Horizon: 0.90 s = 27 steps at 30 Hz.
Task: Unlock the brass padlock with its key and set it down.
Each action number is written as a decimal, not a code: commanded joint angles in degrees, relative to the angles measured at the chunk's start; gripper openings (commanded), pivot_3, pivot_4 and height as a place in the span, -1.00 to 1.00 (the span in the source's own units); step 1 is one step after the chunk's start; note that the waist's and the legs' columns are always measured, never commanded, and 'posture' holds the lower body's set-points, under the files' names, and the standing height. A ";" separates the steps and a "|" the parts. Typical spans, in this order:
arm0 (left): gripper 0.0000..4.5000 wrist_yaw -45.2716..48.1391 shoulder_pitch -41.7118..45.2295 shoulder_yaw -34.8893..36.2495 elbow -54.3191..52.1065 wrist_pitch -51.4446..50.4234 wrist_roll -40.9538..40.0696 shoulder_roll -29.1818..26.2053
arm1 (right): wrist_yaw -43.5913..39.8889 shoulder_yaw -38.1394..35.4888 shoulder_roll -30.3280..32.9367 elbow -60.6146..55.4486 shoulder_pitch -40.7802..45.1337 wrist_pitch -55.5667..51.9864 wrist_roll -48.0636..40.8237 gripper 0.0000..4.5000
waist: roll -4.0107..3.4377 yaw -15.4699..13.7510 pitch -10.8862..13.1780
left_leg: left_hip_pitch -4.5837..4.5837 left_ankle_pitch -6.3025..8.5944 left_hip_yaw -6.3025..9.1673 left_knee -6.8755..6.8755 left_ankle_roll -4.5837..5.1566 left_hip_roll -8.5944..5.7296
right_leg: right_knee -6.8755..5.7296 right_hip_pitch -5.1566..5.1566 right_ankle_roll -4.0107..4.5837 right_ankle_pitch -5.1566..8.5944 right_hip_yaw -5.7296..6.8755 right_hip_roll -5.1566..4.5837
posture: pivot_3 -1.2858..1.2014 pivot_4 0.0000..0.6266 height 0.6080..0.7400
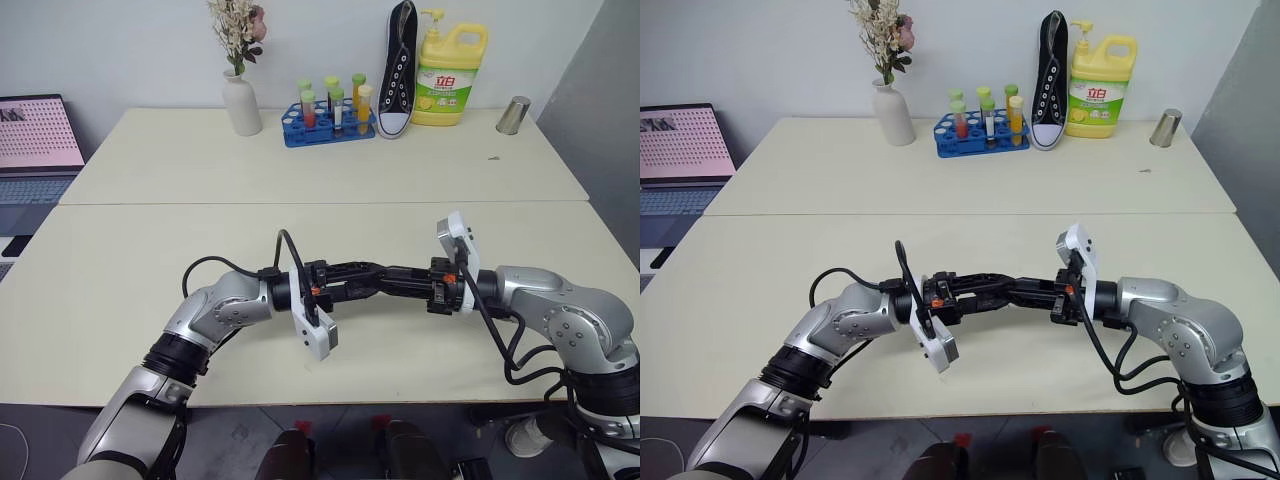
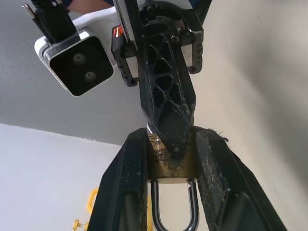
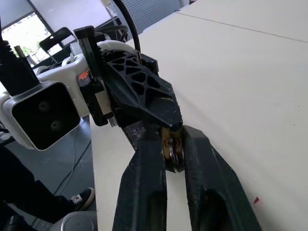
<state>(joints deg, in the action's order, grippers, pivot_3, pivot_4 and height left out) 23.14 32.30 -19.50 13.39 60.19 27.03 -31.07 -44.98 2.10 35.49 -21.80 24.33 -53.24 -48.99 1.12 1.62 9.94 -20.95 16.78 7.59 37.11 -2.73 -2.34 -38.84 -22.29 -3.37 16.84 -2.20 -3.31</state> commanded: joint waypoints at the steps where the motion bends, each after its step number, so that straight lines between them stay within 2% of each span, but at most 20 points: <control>1: -0.56 0.00 0.31 -0.47 -1.88 0.56 -1.67 0.20 | -0.40 -0.65 -0.20 -0.90 1.09 0.05 -0.49 -0.93 | 0.00 0.00 0.00 | 0.00 0.00 0.00 0.00 0.00 0.00 | 0.00 0.00 0.00 0.00 0.00 0.00 | 0.03 -0.52 1.00; 6: -0.56 -0.32 0.21 -0.18 -1.74 0.82 -1.12 -0.17 | -0.97 -0.25 -0.40 -1.03 1.05 0.35 -0.34 -0.93 | 0.00 0.00 0.00 | 0.00 0.00 0.01 0.00 0.00 0.00 | 0.00 0.00 0.00 0.00 0.00 0.00 | 0.03 -0.52 1.00; 8: -0.56 1.02 -0.17 -1.00 -2.12 0.73 -4.63 -0.82 | -1.06 -0.06 -0.60 -1.11 1.03 0.38 -0.27 -0.93 | 0.00 0.02 0.00 | 0.00 0.00 0.00 0.00 0.00 0.00 | 0.00 0.00 0.00 0.00 0.00 0.00 | 0.03 -0.52 1.00; 9: -0.23 1.61 -0.33 -1.31 -2.31 0.58 -5.98 -1.08 | -1.05 -0.02 -0.69 -1.14 1.00 0.39 -0.23 -0.93 | 0.00 0.04 0.00 | 0.00 0.00 0.00 0.00 0.00 0.00 | 0.00 0.00 0.00 0.00 0.00 0.00 | 0.03 -0.52 1.00; 16: 0.72 4.66 -1.67 -1.28 -4.57 0.06 -11.16 -3.19 | -1.57 0.20 -0.08 -1.32 0.28 1.31 1.31 -0.93 | 0.00 0.04 0.00 | 0.00 0.00 0.02 0.00 0.00 0.02 | -0.01 -0.01 0.00 0.00 0.00 -0.01 | 0.03 -0.52 1.00; 18: 0.98 6.22 -3.22 -0.81 -7.18 -2.25 -15.28 -4.98 | -1.94 0.10 0.74 -1.09 -0.22 1.97 2.39 -0.93 | 0.00 0.05 0.00 | 0.00 0.00 0.02 0.00 0.00 0.02 | -0.01 -0.01 0.00 0.00 0.00 -0.01 | 0.03 -0.52 1.00; 20: 0.99 8.30 -5.50 -0.25 -10.43 -6.21 -21.45 -6.93 | -2.65 -0.21 1.93 -0.53 -0.91 3.05 3.78 -0.93 | 0.00 0.18 0.00 | 0.00 0.01 0.01 -0.01 0.01 0.05 | 0.00 -0.02 0.00 0.00 -0.02 -0.01 | 0.03 -0.52 1.00; 21: 0.86 9.14 -6.26 0.00 -11.65 -7.90 -23.49 -7.48 | -2.91 -0.31 2.26 -0.31 -1.09 3.47 4.23 -0.93 | -0.01 0.17 0.00 | 0.00 0.01 0.02 -0.02 0.01 0.07 | 0.00 -0.03 0.00 0.00 -0.02 -0.01 | 0.03 -0.52 1.00; 23: 0.66 11.05 -8.00 0.91 -15.02 -17.81 -30.35 -7.79 | -3.22 -0.40 2.89 -0.05 -1.23 4.22 5.03 -0.93 | -0.01 0.13 0.00 | 0.00 0.01 0.03 -0.01 0.01 0.10 | -0.01 -0.02 0.00 0.00 -0.02 -0.03 | 0.03 -0.52 1.00; 27: 0.10 13.82 -9.92 4.16 -20.76 -34.87 -42.15 -8.01 | -3.88 -1.05 3.51 -0.51 -1.48 4.60 5.19 -0.93 | -0.01 0.19 0.01 | 0.00 0.02 0.04 0.01 0.03 0.10 | -0.04 0.00 0.00 0.00 0.00 -0.02 | 0.03 -0.52 1.00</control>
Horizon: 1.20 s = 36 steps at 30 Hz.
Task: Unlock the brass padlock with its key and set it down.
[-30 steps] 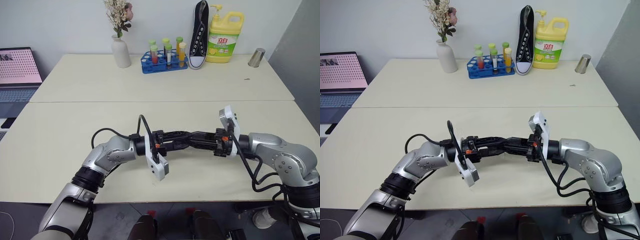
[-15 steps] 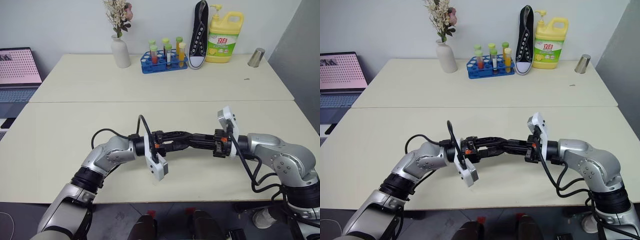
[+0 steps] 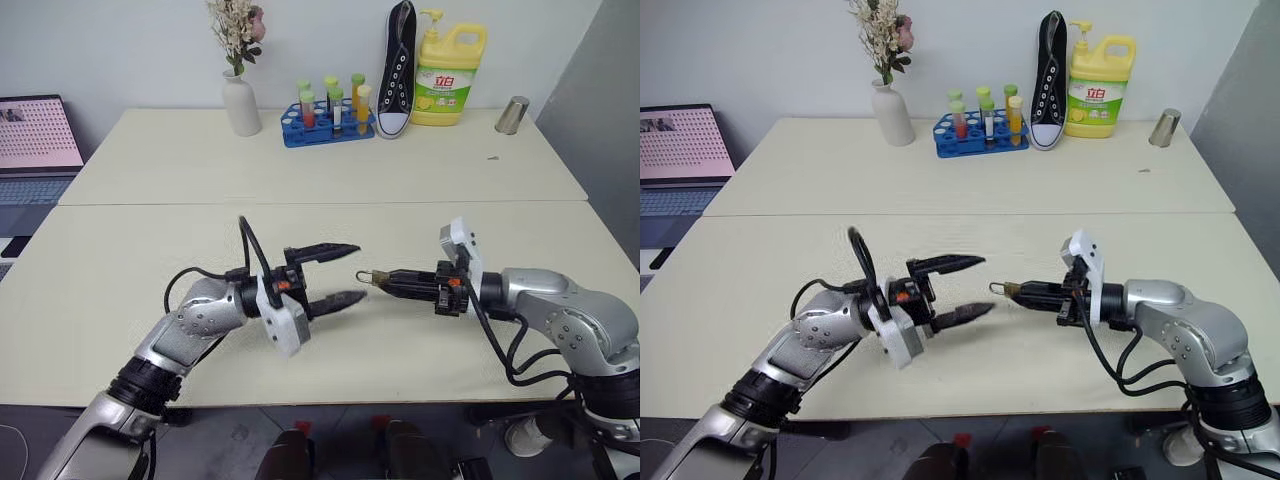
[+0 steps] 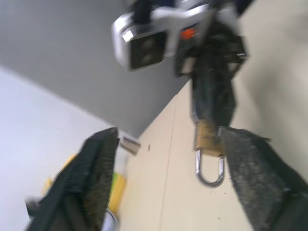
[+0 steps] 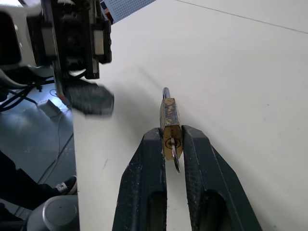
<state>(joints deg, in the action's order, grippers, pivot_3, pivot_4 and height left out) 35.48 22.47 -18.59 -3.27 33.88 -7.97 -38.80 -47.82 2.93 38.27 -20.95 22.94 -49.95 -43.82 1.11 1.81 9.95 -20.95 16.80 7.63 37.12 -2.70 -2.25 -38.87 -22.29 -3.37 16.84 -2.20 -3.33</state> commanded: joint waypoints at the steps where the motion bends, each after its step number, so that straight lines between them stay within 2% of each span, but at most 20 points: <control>1: -0.03 2.13 0.22 4.07 -4.53 -13.86 -10.09 -0.03 | -1.13 -1.96 0.82 -1.71 -0.05 1.34 -0.17 -0.93 | 0.00 0.00 0.00 | 0.00 0.00 0.00 0.00 0.00 0.00 | 0.00 0.00 0.00 0.00 0.01 0.01 | 0.03 -0.52 1.00; 5: -0.57 5.17 2.24 5.28 -4.05 -30.86 -18.45 2.20 | -1.29 -1.76 0.45 -3.28 0.53 1.02 -1.27 -0.93 | 0.00 0.00 0.00 | 0.01 0.00 0.00 0.01 0.00 -0.06 | 0.00 0.01 0.00 0.00 0.02 0.03 | 0.03 -0.52 1.00; 8: -0.99 8.47 3.01 4.81 -3.86 -36.63 -20.13 4.39 | -1.14 -1.46 -0.12 -3.76 1.16 0.77 -1.67 -0.93 | 0.01 -0.01 0.00 | 0.00 0.00 -0.01 0.01 -0.01 -0.08 | 0.02 0.01 0.00 0.00 0.02 0.04 | 0.03 -0.52 1.00; 16: -1.00 13.38 2.49 5.75 -4.10 -42.03 -18.75 8.11 | -0.69 -0.95 -1.45 -4.35 1.86 0.20 -1.73 -0.93 | 0.01 -0.03 0.00 | 0.00 -0.04 -0.02 0.00 -0.08 -0.06 | 0.04 0.00 0.00 0.00 0.00 0.06 | 0.03 -0.52 1.00; 31: -1.00 17.84 -0.24 6.38 -9.89 -49.03 -19.65 8.55 | -0.61 -1.32 -1.88 -3.92 2.01 -0.15 -1.32 -0.93 | 0.01 -0.04 0.00 | 0.00 -0.04 -0.02 0.00 -0.07 -0.03 | 0.05 0.00 0.00 0.00 -0.02 0.05 | 0.03 -0.52 1.00; 36: -1.00 18.60 -0.71 7.64 -13.18 -53.53 -22.49 8.42 | -0.69 -1.13 -1.80 -3.70 1.93 -0.06 -0.96 -0.93 | 0.01 -0.04 0.01 | 0.00 -0.03 -0.02 -0.01 -0.07 -0.04 | 0.05 0.00 0.00 0.00 -0.02 0.05 | 0.03 -0.52 1.00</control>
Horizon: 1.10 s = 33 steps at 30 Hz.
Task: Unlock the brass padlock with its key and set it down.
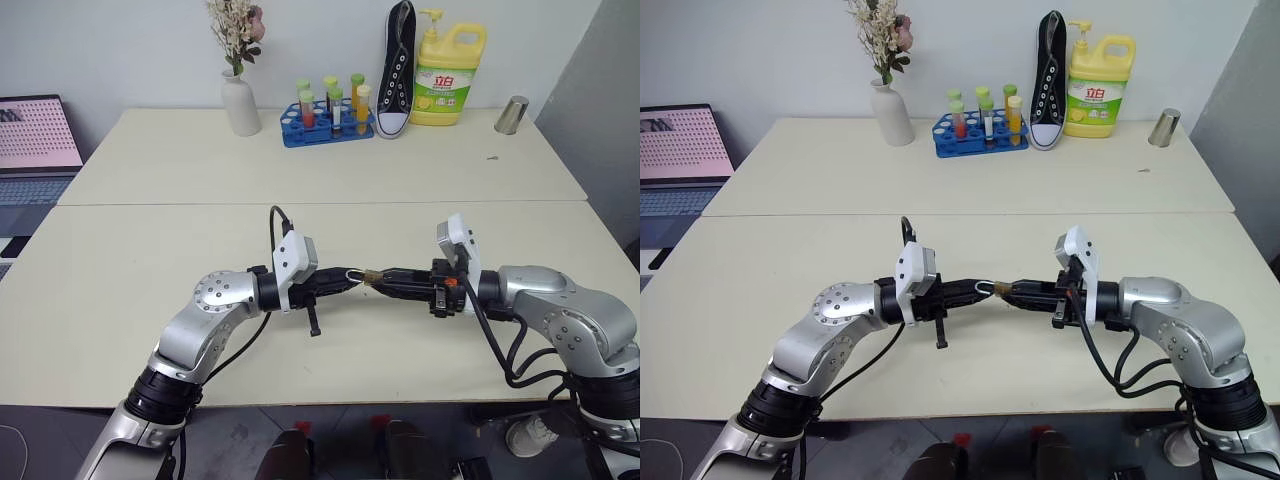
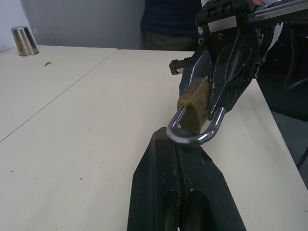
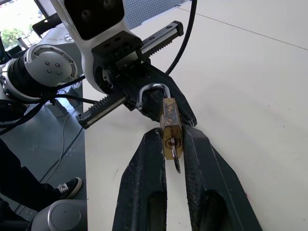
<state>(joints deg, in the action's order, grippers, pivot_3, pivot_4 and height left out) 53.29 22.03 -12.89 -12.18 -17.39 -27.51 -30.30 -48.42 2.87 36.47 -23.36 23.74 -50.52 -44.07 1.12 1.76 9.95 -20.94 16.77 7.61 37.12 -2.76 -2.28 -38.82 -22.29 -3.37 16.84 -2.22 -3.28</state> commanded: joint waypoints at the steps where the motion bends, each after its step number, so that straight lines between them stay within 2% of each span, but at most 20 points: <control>1: -1.00 1.25 -0.48 2.18 -5.14 -3.55 -3.75 -0.51 | -0.14 -1.03 0.10 -1.27 1.07 0.51 -0.61 -0.93 | 0.00 0.01 0.00 | 0.00 0.02 0.00 0.00 0.03 0.00 | 0.00 0.00 0.00 0.00 0.00 0.00 | 0.03 -0.52 1.00; 11: -1.00 3.28 -1.35 4.77 -9.04 -12.40 -8.95 -2.79 | -0.56 -0.72 0.40 -0.91 1.01 0.82 -0.04 -0.93 | 0.00 -0.03 0.01 | 0.00 0.02 0.01 -0.01 0.04 0.02 | 0.01 0.01 0.00 0.00 0.00 0.00 | 0.03 -0.52 1.00; 15: -1.00 -0.52 0.75 6.91 -7.83 -14.38 -10.54 0.26 | -0.63 -0.62 0.31 -0.86 0.94 0.78 -0.11 -0.93 | 0.02 -0.09 0.01 | 0.00 0.02 0.01 -0.01 0.04 0.03 | 0.01 0.01 0.00 0.00 0.01 0.00 | 0.03 -0.52 1.00; 25: -1.00 -0.77 1.40 7.22 -7.61 -14.85 -9.85 1.03 | -0.60 -0.55 0.39 -1.10 0.68 0.78 -0.04 -0.93 | 0.02 -0.02 0.01 | 0.00 -0.04 0.00 -0.01 -0.07 0.02 | 0.04 0.01 0.00 0.00 -0.01 0.00 | 0.03 -0.52 1.00; 31: -1.00 1.16 0.18 6.97 -8.12 -7.55 -2.73 -2.82 | 0.12 -1.52 0.27 -0.70 0.75 -0.90 -1.49 -0.93 | 0.01 0.00 0.01 | 0.00 -0.04 -0.02 -0.02 -0.07 0.00 | 0.04 0.00 0.00 0.00 -0.01 0.00 | 0.03 -0.52 1.00; 33: -1.00 4.96 -0.73 6.14 -5.83 6.15 5.54 -6.18 | 0.12 -1.77 0.68 -0.44 0.81 -2.17 -2.06 -0.93 | 0.01 0.00 0.01 | 0.00 -0.04 -0.02 -0.03 -0.07 0.00 | 0.06 0.00 0.00 0.00 -0.01 0.00 | 0.03 -0.52 1.00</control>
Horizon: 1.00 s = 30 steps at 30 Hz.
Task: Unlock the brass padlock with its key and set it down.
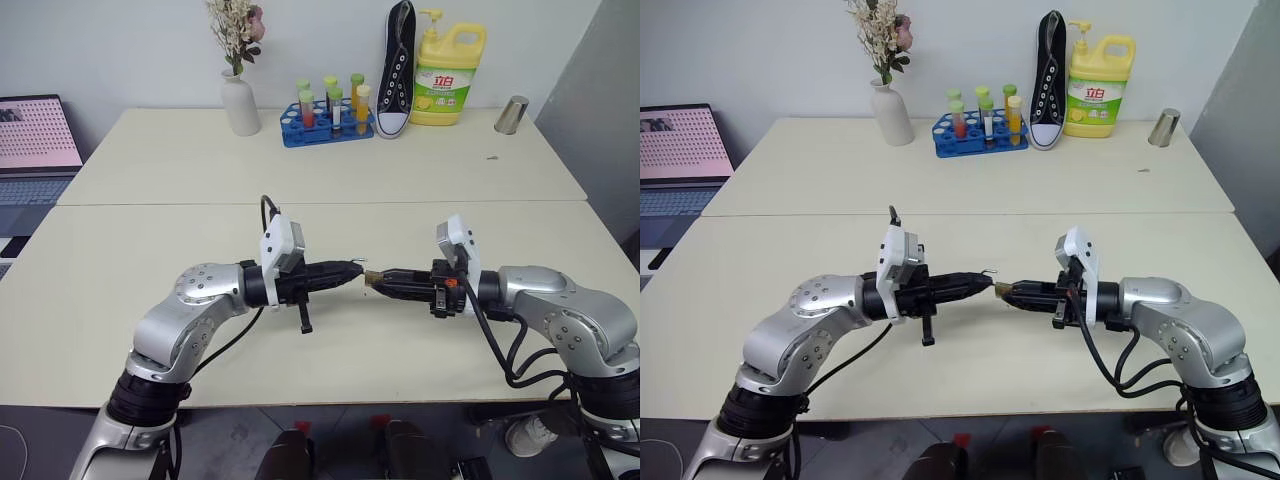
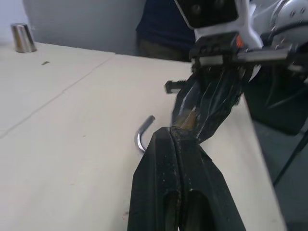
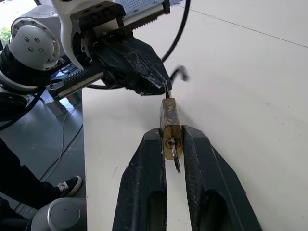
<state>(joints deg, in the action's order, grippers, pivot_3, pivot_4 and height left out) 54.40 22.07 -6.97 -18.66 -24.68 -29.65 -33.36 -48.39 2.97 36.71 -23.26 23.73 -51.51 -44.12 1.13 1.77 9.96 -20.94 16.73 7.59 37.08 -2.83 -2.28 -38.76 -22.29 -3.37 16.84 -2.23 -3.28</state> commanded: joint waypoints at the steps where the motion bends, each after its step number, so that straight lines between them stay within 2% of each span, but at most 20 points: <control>1: -0.92 4.78 -0.91 0.21 2.67 20.41 11.76 -4.57 | -0.18 -1.62 0.86 -0.50 0.83 -1.79 -1.94 -0.93 | -0.01 -0.03 0.00 | 0.00 -0.01 -0.01 -0.02 -0.01 0.00 | 0.03 0.00 0.00 0.00 0.00 0.00 | 0.03 -0.52 1.00; 3: -0.75 6.55 -1.05 0.23 5.55 28.53 15.36 -6.12 | -0.57 -1.21 1.36 -0.38 0.89 -2.57 -1.70 -0.93 | -0.01 -0.14 0.00 | 0.00 -0.02 -0.02 -0.03 -0.03 0.00 | 0.06 0.00 0.01 0.00 0.00 0.00 | 0.03 -0.52 1.00; 7: -0.18 9.23 -1.94 -0.99 8.04 38.35 18.19 -7.06 | -0.62 -0.47 1.18 0.60 1.54 -4.20 -1.89 -0.93 | -0.01 -0.23 0.01 | -0.03 0.01 -0.01 -0.04 0.02 0.03 | 0.15 0.02 0.01 0.00 0.00 -0.05 | 0.03 -0.52 1.00; 15: 0.95 7.80 -5.09 -0.58 9.06 41.64 18.94 -6.26 | 0.21 1.68 -0.67 2.46 3.19 -7.93 -1.93 -0.93 | -0.02 -0.03 0.01 | -0.05 0.08 0.01 -0.06 0.13 0.04 | 0.16 0.00 0.01 0.00 0.03 -0.11 | 0.03 -0.52 1.00; 16: 1.00 7.75 -5.86 -0.36 9.12 42.39 19.29 -6.71 | 0.66 2.30 -1.27 3.22 3.59 -8.19 -1.48 -0.93 | -0.02 0.00 0.01 | -0.04 0.08 -0.01 -0.07 0.14 0.04 | 0.15 0.01 0.01 0.00 0.01 -0.11 | 0.03 -0.52 1.00; 22: 1.00 7.10 -8.43 0.86 9.73 44.64 20.24 -8.01 | 2.15 5.81 -4.94 8.95 6.04 -8.64 1.44 -0.93 | -0.04 0.04 0.03 | -0.02 0.08 0.03 -0.06 0.14 0.04 | 0.10 -0.01 0.01 0.00 0.04 -0.07 | 0.03 -0.52 1.00; 27: 1.00 5.27 -11.83 2.74 10.84 44.65 20.84 -8.69 | 4.73 12.81 -11.40 23.17 11.99 -5.72 10.38 -0.93 | -0.06 0.43 0.03 | 0.04 0.08 -0.05 -0.09 0.13 0.01 | 0.05 -0.02 0.01 0.00 -0.03 -0.03 | 0.03 -0.52 1.00; 30: 1.00 4.69 -12.18 2.49 10.46 43.71 20.75 -8.49 | 2.94 14.59 -11.66 27.95 14.13 -4.72 13.46 -0.93 | -0.07 0.34 0.05 | 0.01 0.07 0.00 -0.09 0.13 0.02 | 0.00 -0.10 0.01 0.00 0.00 0.00 | 0.03 -0.52 1.00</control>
<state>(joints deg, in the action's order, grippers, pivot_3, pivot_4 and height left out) 60.06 9.69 -5.74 -6.88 19.08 -8.74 -41.54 -44.04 17.51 24.61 3.96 36.13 -57.73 -32.00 1.06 2.10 10.01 -20.94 16.80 7.60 36.99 -2.71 -2.26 -38.76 -22.39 -3.35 16.84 -2.24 -3.29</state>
